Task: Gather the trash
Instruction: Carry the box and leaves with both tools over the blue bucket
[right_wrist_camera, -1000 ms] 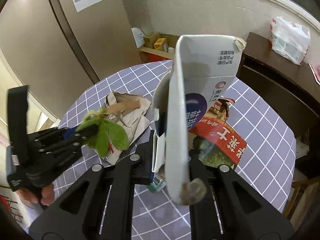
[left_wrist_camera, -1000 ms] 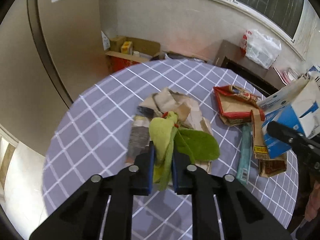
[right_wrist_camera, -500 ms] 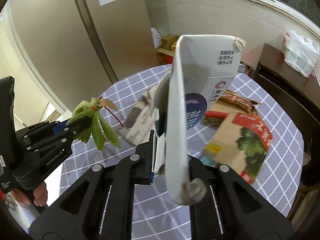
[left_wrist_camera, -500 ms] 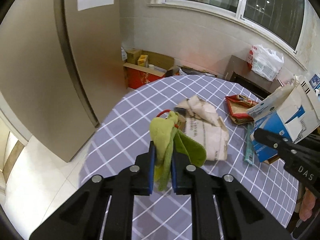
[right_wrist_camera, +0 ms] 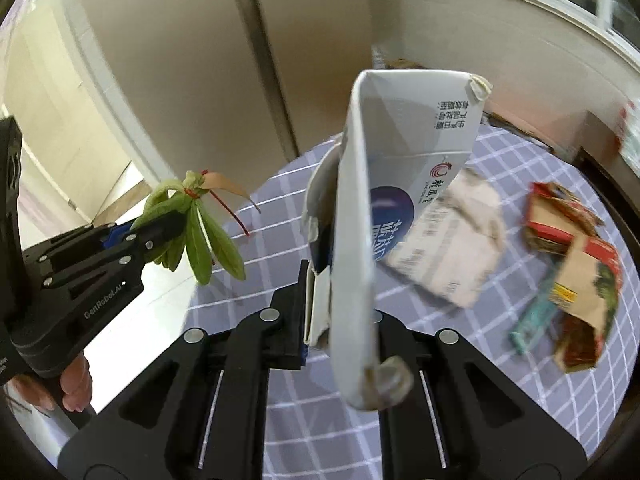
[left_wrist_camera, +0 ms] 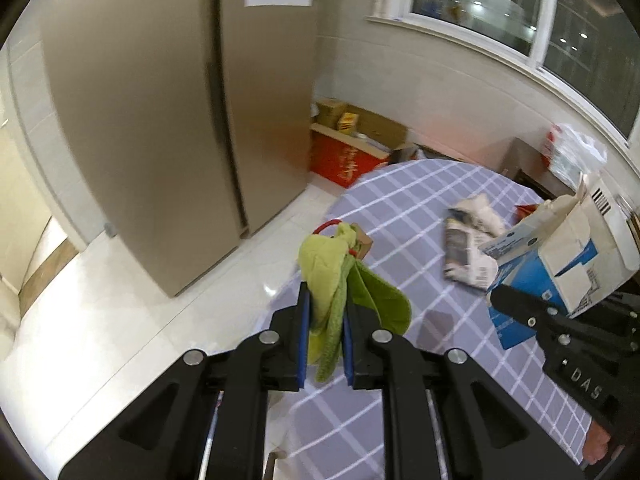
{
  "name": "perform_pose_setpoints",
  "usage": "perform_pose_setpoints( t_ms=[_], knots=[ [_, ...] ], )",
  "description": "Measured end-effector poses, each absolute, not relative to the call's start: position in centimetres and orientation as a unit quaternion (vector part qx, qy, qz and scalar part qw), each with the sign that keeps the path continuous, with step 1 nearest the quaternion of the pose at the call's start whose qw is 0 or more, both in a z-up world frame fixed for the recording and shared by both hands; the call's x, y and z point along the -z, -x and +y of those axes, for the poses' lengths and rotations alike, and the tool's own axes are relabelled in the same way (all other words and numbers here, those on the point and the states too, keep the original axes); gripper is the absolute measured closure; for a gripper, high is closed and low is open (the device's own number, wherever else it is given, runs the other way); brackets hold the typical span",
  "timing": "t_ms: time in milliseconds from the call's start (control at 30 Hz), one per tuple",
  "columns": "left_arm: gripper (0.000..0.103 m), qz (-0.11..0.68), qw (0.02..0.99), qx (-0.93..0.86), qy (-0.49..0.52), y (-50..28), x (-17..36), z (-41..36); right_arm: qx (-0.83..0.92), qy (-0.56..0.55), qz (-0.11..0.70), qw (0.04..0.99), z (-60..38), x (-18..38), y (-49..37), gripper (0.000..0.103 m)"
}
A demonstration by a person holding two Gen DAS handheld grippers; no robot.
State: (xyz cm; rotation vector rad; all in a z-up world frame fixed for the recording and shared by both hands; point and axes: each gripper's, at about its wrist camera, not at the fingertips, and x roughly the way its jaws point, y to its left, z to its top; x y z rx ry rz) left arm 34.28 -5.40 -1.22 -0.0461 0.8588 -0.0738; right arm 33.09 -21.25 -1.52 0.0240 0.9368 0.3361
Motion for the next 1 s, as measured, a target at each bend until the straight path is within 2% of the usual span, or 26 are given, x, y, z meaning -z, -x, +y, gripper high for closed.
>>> perform_pose_setpoints(
  t_ms=[500, 833, 900, 933, 967, 1000],
  knots=[
    [0.09, 0.437, 0.895, -0.057, 0.064, -31.2, 3.5, 5.3, -0.247, 0.031, 0.483, 0.84, -10.1, 4.3, -33.8, 0.093],
    [0.089, 0.466, 0.877, -0.093, 0.073, -30.5, 5.9, 9.3, -0.264, 0.063, 0.513, 0.815, -4.7, 6.9, -34.0, 0.093],
    [0.084, 0.469, 0.875, -0.097, 0.075, -30.5, 6.4, 9.8, -0.264, 0.067, 0.521, 0.809, -3.8, 7.4, -34.2, 0.093],
    [0.064, 0.47, 0.873, -0.106, 0.074, -30.6, 6.8, 10.1, -0.265, 0.069, 0.525, 0.806, -3.2, 7.8, -34.4, 0.093],
    [0.052, 0.473, 0.87, -0.12, 0.073, -30.9, 7.2, 10.4, -0.265, 0.072, 0.53, 0.802, -2.9, 8.2, -34.5, 0.093],
    [0.047, 0.472, 0.869, -0.132, 0.072, -30.9, 7.5, 10.8, -0.264, 0.072, 0.533, 0.8, -2.6, 8.4, -34.5, 0.093]
  ],
)
